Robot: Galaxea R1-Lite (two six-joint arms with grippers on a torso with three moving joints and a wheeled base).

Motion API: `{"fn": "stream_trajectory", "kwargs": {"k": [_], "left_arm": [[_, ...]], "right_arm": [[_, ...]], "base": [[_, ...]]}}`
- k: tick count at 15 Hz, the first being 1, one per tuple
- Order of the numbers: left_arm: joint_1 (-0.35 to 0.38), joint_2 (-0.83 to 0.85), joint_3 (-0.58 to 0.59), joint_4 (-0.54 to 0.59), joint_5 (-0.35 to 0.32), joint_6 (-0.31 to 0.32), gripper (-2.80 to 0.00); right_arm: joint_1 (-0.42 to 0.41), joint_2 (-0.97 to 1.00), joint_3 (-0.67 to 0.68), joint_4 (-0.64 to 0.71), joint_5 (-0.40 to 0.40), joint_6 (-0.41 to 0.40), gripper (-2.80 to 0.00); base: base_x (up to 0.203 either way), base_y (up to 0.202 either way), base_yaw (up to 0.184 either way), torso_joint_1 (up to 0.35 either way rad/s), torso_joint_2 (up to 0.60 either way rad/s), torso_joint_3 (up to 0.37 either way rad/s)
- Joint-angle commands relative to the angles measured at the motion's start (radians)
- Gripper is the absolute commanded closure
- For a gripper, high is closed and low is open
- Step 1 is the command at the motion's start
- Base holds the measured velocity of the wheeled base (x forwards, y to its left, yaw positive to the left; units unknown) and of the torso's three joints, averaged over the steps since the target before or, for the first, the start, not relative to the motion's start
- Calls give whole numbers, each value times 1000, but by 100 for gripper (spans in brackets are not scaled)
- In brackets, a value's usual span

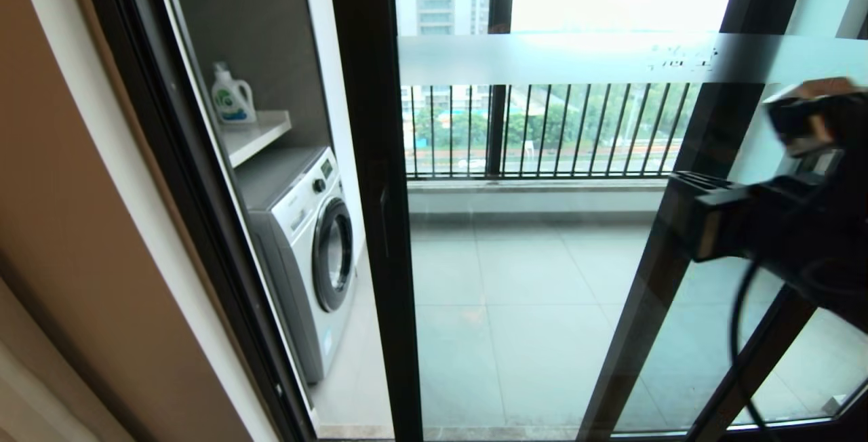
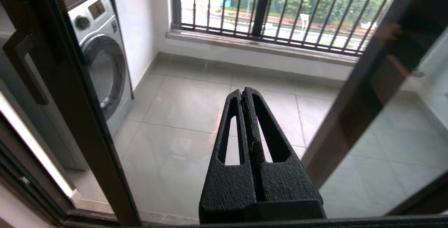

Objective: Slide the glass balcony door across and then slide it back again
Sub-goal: Close the slid door

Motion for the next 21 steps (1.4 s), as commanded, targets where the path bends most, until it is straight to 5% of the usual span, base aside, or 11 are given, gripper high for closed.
{"fn": "stream_trajectory", "kwargs": {"k": [1, 8, 14, 21], "left_arm": [[1, 1, 0, 0, 0, -1, 0], [1, 1, 0, 0, 1, -1, 0], [1, 1, 0, 0, 1, -1, 0], [0, 1, 0, 0, 1, -1, 0]], "right_arm": [[-74, -377, 52, 175, -22, -9, 0], [-451, -906, 126, 554, -18, -100, 0], [-521, -1211, 456, 608, 258, -114, 0], [-525, -1218, 431, 611, 325, -6, 0]], "base": [[0, 0, 0, 0, 0, 0], [0, 0, 0, 0, 0, 0], [0, 0, 0, 0, 0, 0], [0, 0, 0, 0, 0, 0]]}}
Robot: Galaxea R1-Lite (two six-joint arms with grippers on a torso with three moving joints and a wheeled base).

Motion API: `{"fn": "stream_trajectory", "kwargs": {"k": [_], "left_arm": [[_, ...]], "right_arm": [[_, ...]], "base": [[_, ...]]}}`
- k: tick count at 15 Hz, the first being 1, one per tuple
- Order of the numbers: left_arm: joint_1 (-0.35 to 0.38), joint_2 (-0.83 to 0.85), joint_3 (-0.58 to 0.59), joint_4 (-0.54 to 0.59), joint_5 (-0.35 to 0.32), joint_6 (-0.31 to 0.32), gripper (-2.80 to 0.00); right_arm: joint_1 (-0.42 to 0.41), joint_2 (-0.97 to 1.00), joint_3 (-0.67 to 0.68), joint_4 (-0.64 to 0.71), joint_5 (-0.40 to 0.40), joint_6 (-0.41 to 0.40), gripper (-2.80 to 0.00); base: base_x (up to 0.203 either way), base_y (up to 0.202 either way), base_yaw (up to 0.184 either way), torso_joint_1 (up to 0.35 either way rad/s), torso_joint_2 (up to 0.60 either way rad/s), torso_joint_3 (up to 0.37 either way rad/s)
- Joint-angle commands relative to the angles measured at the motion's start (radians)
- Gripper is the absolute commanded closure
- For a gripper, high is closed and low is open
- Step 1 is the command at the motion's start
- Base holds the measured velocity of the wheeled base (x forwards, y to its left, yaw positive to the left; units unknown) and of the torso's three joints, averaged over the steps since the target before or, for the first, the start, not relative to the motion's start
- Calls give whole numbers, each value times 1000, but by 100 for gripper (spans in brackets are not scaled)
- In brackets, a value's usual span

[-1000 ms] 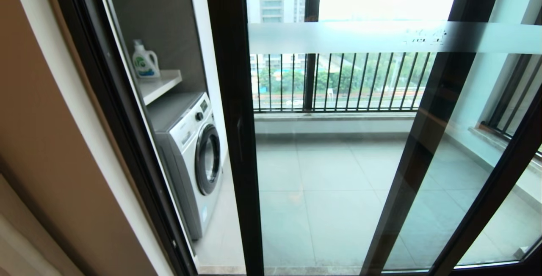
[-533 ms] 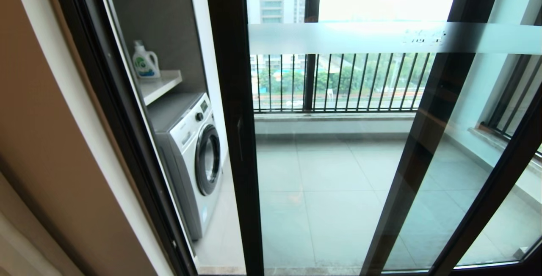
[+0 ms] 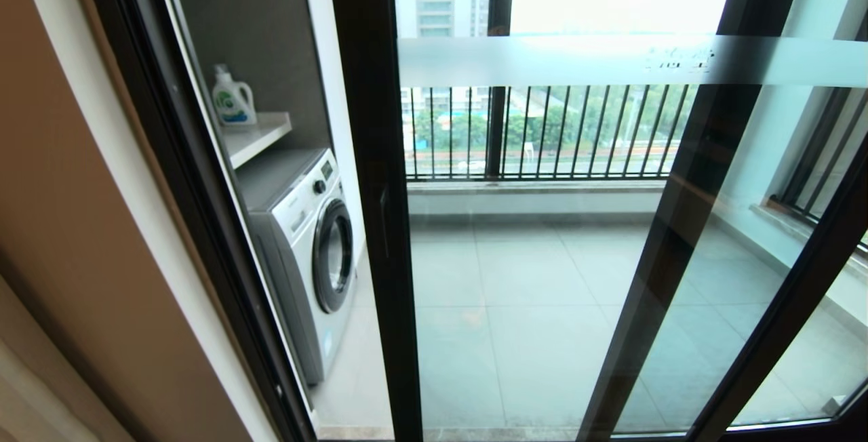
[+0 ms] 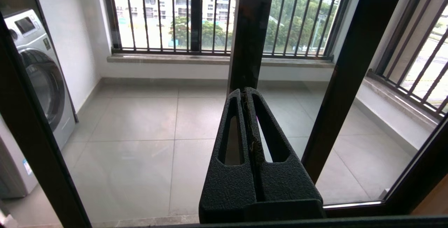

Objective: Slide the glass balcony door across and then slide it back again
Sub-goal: Close the slid door

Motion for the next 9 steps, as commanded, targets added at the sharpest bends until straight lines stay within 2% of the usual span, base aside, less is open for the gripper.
{"fn": "stream_trajectory", "kwargs": {"k": [1, 2, 4, 9], "left_arm": [[1, 1, 0, 0, 0, 0, 0], [1, 1, 0, 0, 0, 1, 0], [1, 1, 0, 0, 0, 0, 0], [1, 1, 0, 0, 0, 0, 0]], "right_arm": [[0, 3, -40, -1, 3, 56, 0], [0, 4, -51, -1, 17, 100, 0], [0, -12, -48, -1, 65, 126, 0], [0, -14, -44, -1, 158, 149, 0]], "base": [[0, 0, 0, 0, 0, 0], [0, 0, 0, 0, 0, 0], [0, 0, 0, 0, 0, 0], [0, 0, 0, 0, 0, 0]]}}
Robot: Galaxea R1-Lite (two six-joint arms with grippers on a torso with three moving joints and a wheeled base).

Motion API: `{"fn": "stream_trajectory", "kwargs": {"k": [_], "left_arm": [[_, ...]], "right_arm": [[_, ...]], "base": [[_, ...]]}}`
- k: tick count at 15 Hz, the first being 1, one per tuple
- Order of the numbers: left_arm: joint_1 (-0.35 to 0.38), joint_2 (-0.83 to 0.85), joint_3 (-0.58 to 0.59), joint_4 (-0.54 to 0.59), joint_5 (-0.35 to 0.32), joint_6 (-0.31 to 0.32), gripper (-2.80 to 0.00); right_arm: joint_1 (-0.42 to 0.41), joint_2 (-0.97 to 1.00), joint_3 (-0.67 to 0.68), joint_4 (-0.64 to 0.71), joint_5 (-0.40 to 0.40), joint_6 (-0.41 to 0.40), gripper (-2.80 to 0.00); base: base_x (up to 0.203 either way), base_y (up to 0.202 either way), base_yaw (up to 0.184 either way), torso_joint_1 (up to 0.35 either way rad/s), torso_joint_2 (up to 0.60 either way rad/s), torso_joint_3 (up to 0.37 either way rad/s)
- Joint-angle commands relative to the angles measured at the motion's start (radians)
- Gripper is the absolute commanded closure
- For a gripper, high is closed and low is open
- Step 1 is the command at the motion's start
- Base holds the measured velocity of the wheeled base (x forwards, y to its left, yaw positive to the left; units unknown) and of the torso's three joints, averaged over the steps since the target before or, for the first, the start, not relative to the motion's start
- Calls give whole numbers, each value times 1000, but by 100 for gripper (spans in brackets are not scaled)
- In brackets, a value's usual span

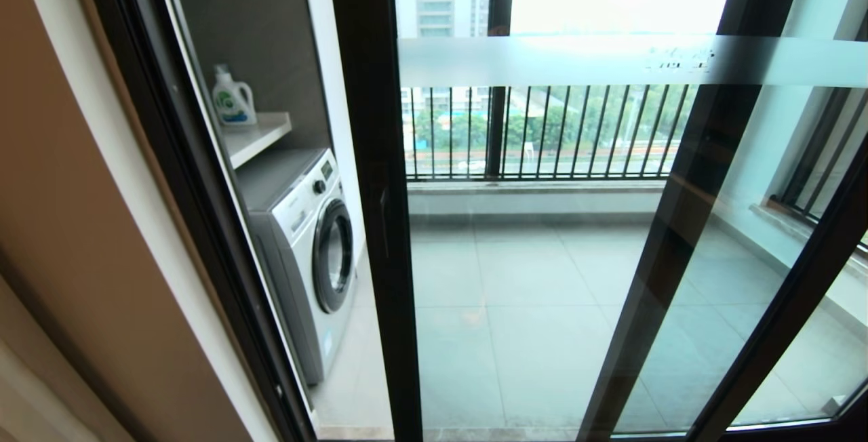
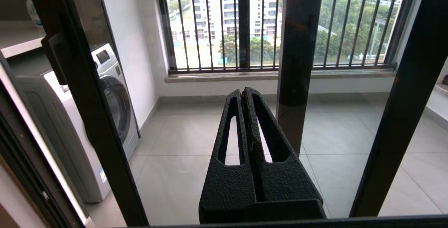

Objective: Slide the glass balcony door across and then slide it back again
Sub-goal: Close the slid door

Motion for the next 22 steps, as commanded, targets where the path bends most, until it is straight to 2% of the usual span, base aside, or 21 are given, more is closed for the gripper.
{"fn": "stream_trajectory", "kwargs": {"k": [1, 6, 8, 10, 12, 19, 22], "left_arm": [[0, 1, 0, 0, 0, 1, 0], [0, 1, 0, 0, 0, 0, 0], [0, 1, 0, 0, 0, 0, 0], [0, 1, 0, 0, 0, 0, 0], [0, 1, 0, 0, 0, 0, 0], [1, 1, 0, 0, 0, 0, 0], [1, 1, 0, 0, 0, 0, 0]], "right_arm": [[0, -1, 17, 0, 5, -1, 0], [0, -40, 201, -4, 4, -11, 0], [0, -40, 265, -14, 11, -59, 0], [0, -40, 274, -29, 0, -80, 0], [0, -39, 319, -93, -28, -131, 0], [0, -39, 318, -94, -34, -76, 0], [0, -39, 318, -92, -34, -76, 0]], "base": [[0, 0, 0, 0, 0, 0], [0, 0, 0, 0, 0, 0], [0, 0, 0, 0, 0, 0], [0, 0, 0, 0, 0, 0], [0, 0, 0, 0, 0, 0], [0, 0, 0, 0, 0, 0], [0, 0, 0, 0, 0, 0]]}}
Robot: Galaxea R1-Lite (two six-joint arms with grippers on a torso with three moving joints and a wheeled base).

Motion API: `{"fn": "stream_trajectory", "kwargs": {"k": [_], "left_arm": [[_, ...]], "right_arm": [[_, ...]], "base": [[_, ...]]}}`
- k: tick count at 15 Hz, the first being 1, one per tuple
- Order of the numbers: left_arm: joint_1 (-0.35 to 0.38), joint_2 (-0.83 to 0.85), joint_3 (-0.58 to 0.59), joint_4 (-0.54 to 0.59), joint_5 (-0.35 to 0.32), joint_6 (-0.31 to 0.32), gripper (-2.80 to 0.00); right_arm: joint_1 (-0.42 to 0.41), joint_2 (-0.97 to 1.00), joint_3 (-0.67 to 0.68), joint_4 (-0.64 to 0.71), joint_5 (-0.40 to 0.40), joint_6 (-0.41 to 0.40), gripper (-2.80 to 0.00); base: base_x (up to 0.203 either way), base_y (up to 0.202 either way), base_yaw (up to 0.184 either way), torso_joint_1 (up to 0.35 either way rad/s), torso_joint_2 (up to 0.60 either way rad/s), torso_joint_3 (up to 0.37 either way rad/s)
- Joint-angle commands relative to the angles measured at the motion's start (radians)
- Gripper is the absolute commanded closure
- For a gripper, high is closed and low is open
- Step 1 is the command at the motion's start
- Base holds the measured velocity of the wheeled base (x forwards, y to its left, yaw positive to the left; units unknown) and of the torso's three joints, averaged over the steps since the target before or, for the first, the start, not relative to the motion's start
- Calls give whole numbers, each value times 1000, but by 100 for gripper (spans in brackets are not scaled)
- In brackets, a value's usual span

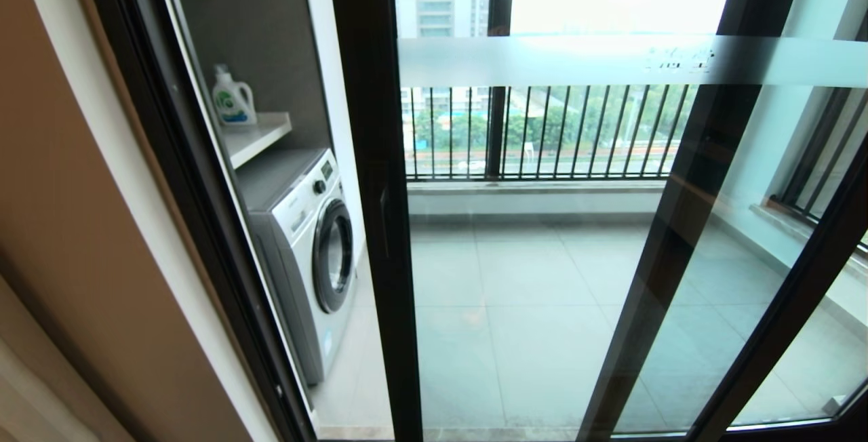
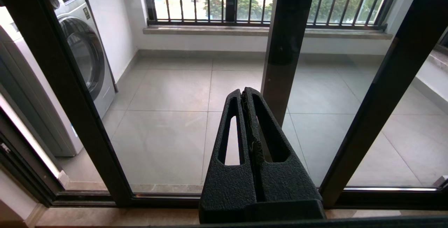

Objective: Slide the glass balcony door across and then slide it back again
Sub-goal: Close the slid door

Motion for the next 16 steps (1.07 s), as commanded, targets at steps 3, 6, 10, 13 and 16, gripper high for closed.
{"fn": "stream_trajectory", "kwargs": {"k": [3, 6, 10, 13, 16], "left_arm": [[0, 1, 0, -2, -1, 3, 0], [1, 5, -43, -1, -12, 5, 0], [1, 287, -312, 25, -50, -16, 0], [1, 587, -515, -2, -125, -52, 0], [1, 886, -605, -169, -160, -66, 0]], "right_arm": [[0, 1, 12, 0, 1, -1, 0], [0, 1, 12, 0, 1, -1, 0], [0, 1, 12, 0, 1, -1, 0], [0, 1, 12, 0, 1, -1, 0], [0, 1, 12, 0, 1, -1, 0]], "base": [[0, 0, 0, 0, 0, 0], [0, 0, 0, 0, 0, 0], [0, 0, 0, 0, 0, 0], [0, 0, 0, 0, 0, 0], [0, 0, 0, 0, 0, 0]]}}
